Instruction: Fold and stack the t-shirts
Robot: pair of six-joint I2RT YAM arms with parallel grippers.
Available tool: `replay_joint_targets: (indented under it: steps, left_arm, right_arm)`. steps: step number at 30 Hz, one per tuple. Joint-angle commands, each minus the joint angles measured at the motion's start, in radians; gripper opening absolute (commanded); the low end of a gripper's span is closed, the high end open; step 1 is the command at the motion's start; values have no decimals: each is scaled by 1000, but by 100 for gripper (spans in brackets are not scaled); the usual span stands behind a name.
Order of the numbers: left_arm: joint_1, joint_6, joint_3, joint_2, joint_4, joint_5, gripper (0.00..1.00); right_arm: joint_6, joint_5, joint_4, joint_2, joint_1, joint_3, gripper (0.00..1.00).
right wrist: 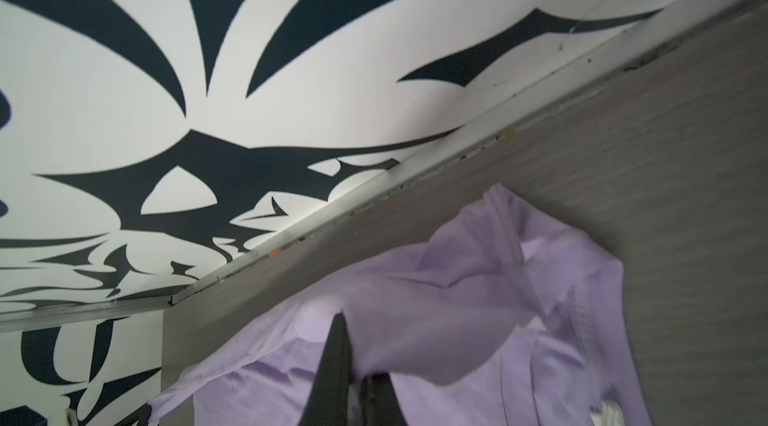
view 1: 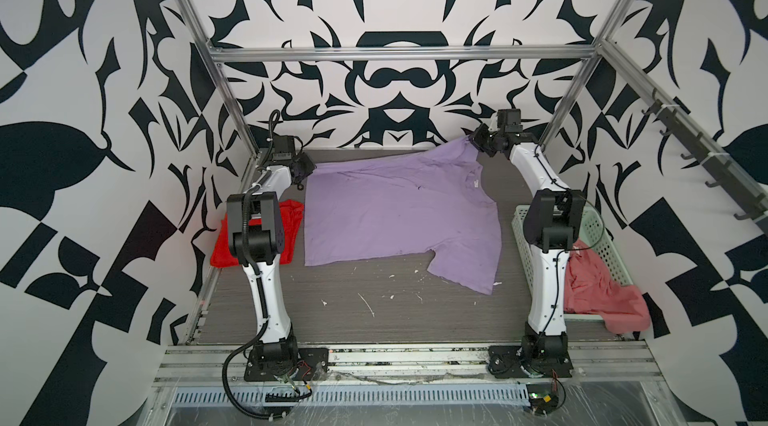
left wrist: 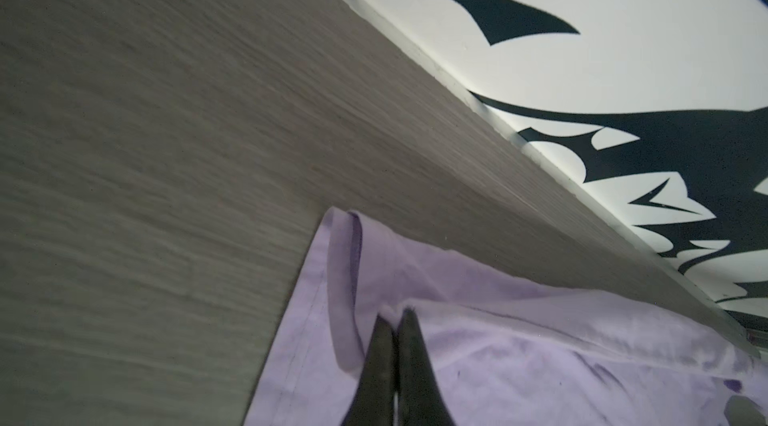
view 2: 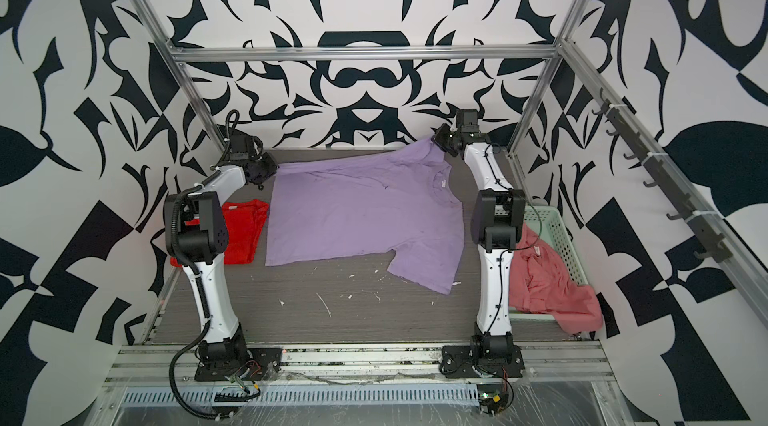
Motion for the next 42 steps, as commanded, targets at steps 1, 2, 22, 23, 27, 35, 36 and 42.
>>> replay_joint_targets:
  steps: [1, 2, 22, 23, 27, 35, 36, 42]
  left_arm:
    - [5, 23, -58, -77, 14, -19, 0]
    - [7, 28, -77, -85, 11, -25, 0]
    - [22, -14, -212, -90, 2, -3, 0]
    - [23, -17, -219, -95, 3, -5, 0]
    - [23, -28, -245, -112, 15, -5, 0]
    - [20, -46, -302, -148, 22, 10, 15]
    - [20, -49, -310, -154, 25, 6, 18]
    - [21, -55, -329, -200, 27, -27, 41]
  right_arm:
    - [-44, 7, -26, -111, -9, -95, 0]
    - [-42, 6, -33, -121, -16, -126, 0]
    - [-60, 31, -11, -182, -30, -442, 0]
    - [-63, 40, -12, -197, -31, -461, 0]
    - [-75, 68, -12, -258, -34, -527, 0]
    - [-84, 93, -23, -304, -45, -576, 0]
    - [-83, 95, -23, -307, -46, -576, 0]
    - [-88, 78, -69, -307, -52, -552, 0]
